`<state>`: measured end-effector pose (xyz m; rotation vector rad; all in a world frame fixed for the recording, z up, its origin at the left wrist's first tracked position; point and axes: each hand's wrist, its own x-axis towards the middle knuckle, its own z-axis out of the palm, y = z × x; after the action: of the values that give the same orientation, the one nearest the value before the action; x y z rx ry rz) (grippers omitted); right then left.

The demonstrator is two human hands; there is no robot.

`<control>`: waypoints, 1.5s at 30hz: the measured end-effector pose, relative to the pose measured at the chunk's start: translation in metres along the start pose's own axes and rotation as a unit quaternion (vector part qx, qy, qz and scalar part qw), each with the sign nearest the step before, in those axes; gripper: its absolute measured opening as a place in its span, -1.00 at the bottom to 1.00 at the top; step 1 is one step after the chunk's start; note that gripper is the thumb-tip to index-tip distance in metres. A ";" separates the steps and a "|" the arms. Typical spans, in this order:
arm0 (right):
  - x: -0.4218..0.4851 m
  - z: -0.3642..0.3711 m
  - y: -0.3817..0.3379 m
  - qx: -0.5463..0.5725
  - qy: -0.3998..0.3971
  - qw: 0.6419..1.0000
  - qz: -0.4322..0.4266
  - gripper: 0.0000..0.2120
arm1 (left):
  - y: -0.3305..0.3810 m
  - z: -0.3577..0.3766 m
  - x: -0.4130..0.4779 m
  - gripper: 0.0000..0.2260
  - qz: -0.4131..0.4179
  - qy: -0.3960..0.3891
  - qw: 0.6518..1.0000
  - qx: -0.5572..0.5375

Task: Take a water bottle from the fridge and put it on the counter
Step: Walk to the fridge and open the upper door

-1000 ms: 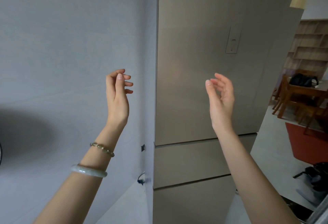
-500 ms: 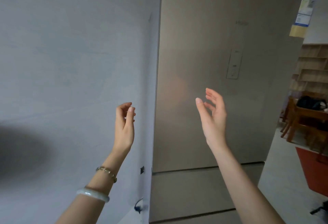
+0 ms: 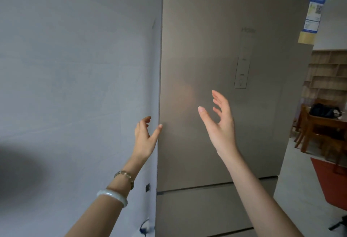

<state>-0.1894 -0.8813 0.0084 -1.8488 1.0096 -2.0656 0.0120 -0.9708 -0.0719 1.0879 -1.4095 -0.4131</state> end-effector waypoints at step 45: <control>-0.116 -0.164 -0.100 -0.035 0.020 0.999 0.022 -0.48 | 0.166 0.066 -0.228 -0.68 0.252 -0.028 0.965 -0.068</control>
<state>-0.2901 -0.6834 -0.0239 -1.8073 1.1348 -2.0765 -0.1515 -0.7313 -0.0842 0.5778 -1.6191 -0.1672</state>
